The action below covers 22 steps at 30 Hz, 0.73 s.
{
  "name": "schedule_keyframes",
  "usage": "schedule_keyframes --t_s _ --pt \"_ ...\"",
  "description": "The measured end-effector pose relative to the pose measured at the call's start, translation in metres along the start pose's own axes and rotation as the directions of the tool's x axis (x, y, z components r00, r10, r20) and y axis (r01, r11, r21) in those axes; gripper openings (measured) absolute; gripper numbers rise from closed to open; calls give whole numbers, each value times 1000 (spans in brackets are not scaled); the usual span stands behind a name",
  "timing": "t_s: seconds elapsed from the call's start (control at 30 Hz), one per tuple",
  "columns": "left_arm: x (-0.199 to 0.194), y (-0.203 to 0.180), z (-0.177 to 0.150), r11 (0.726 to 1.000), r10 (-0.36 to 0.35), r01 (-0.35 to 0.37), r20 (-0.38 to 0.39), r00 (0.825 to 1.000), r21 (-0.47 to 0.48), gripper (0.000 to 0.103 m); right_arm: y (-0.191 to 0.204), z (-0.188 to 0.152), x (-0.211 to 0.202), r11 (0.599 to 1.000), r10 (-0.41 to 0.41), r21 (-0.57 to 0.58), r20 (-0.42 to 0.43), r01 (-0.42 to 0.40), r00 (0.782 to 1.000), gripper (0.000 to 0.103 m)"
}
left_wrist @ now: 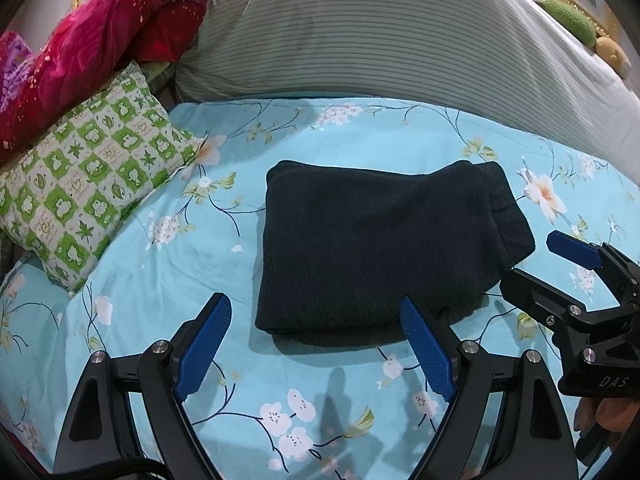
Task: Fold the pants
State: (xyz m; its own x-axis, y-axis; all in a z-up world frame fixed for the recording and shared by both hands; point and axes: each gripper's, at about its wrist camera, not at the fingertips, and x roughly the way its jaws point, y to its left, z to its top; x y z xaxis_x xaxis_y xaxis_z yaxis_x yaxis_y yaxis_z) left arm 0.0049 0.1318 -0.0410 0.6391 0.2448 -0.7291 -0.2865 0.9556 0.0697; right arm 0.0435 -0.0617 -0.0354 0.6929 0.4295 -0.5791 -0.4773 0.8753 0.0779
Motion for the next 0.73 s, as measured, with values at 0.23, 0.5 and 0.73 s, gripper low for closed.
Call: schedule_keyframes --t_s 0.23,0.5,0.73 --pt "2 2 9 1000 8 -8 4 1000 -4 87 -4 2 0 1000 0 9 2 0 1000 100" --pt "6 3 16 1000 18 -18 -6 1000 -15 86 -6 7 0 1000 -6 9 -1 6 1000 100" --pt "3 4 21 1000 13 -13 -14 1000 -26 87 -9 9 -2 1000 -7 15 0 7 1000 100"
